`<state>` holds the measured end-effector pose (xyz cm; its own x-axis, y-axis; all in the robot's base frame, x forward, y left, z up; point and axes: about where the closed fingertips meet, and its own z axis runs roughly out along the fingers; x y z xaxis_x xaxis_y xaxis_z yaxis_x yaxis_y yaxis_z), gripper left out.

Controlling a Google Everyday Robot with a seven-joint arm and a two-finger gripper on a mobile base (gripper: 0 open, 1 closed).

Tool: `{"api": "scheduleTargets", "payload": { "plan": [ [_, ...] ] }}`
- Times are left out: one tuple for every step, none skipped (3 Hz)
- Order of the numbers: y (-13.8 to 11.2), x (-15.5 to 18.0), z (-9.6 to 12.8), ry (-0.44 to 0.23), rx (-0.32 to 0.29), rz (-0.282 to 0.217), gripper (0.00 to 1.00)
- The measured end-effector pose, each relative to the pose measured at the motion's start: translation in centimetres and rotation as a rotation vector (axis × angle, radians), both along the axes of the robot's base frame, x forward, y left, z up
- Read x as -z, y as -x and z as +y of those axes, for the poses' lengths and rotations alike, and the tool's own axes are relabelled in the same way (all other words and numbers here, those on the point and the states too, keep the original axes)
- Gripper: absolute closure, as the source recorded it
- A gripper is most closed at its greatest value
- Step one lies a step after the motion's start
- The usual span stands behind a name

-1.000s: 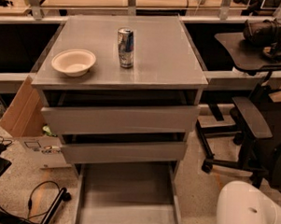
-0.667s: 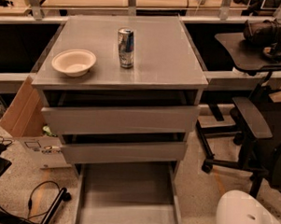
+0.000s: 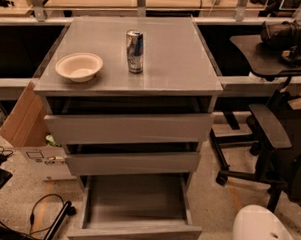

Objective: Close bottom drawer

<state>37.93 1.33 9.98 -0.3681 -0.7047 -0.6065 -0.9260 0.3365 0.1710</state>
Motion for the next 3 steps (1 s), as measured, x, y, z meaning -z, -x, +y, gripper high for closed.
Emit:
{"api": "scheduleTargets", "payload": {
  "plan": [
    [-0.1,0.0,0.1,-0.001,-0.001,-0.001,1.00],
    [-1.2,-0.2,0.7,-0.011,-0.006,-0.009,1.00],
    [-8.3,-2.1,1.0,-0.043,0.009,-0.059,1.00]
  ]
}}
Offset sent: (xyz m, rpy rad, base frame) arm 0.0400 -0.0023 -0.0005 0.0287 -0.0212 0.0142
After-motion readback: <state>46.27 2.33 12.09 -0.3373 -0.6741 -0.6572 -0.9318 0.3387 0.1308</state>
